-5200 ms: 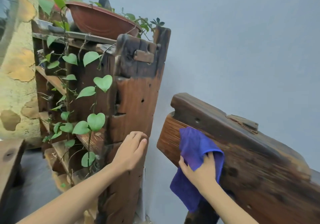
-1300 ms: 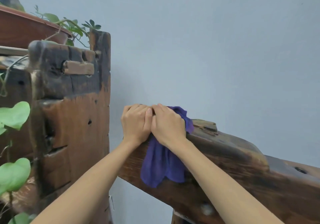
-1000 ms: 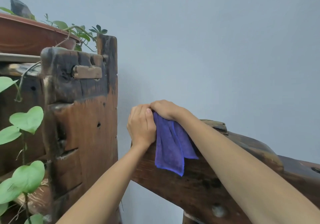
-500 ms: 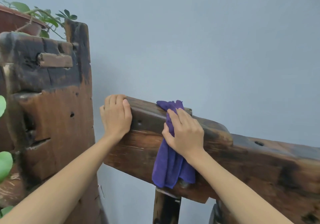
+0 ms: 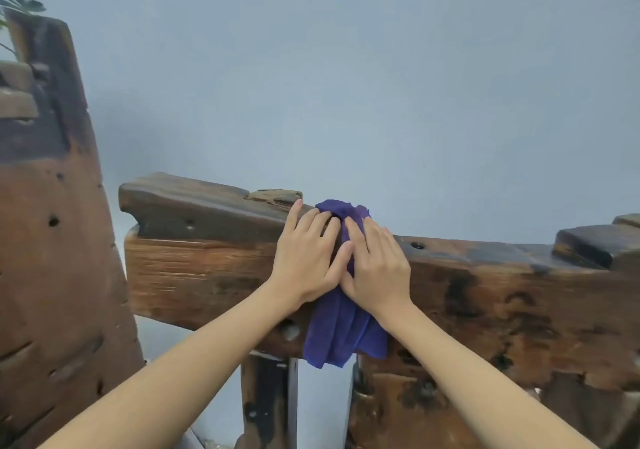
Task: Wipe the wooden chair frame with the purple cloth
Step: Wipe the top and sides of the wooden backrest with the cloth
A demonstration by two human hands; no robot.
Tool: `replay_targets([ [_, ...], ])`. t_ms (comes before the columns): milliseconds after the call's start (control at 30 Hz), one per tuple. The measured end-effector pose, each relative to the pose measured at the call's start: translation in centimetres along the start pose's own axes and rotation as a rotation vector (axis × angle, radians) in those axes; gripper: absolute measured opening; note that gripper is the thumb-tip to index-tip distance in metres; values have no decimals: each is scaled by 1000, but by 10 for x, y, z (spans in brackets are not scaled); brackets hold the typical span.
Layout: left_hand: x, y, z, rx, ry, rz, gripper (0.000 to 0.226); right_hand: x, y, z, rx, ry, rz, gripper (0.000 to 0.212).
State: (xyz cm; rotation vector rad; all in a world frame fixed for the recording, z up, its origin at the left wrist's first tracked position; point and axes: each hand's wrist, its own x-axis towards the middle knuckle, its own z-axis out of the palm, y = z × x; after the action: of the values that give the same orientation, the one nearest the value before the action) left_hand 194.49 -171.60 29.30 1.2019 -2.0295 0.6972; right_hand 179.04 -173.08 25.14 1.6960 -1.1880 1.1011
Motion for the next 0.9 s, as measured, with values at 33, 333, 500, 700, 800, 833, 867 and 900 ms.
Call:
replay_targets([
  [33, 6, 14, 4, 6, -19, 19, 47, -9, 12, -3, -18, 8, -7, 49],
  [333, 43, 121, 39, 26, -246, 76, 59, -82, 158, -35, -136, 20, -123, 68],
  [500, 58, 164, 50, -36, -251, 87, 50, -114, 259, -69, -194, -68, -160, 83],
  [700, 85, 233, 66, -81, -255, 112, 61, -115, 343, -114, -278, -168, -182, 89],
  [800, 101, 262, 74, -105, -280, 102, 68, -108, 354, -119, -270, -165, -232, 81],
  [833, 107, 269, 77, -117, -285, 93, 69, -106, 358, -121, -261, -158, -251, 78],
  [867, 111, 275, 79, -130, -286, 82, 69, -103, 360, -122, -242, -148, -276, 74],
  [900, 117, 282, 83, -144, -284, 79, 68, -100, 364, -125, -218, -135, -294, 70],
])
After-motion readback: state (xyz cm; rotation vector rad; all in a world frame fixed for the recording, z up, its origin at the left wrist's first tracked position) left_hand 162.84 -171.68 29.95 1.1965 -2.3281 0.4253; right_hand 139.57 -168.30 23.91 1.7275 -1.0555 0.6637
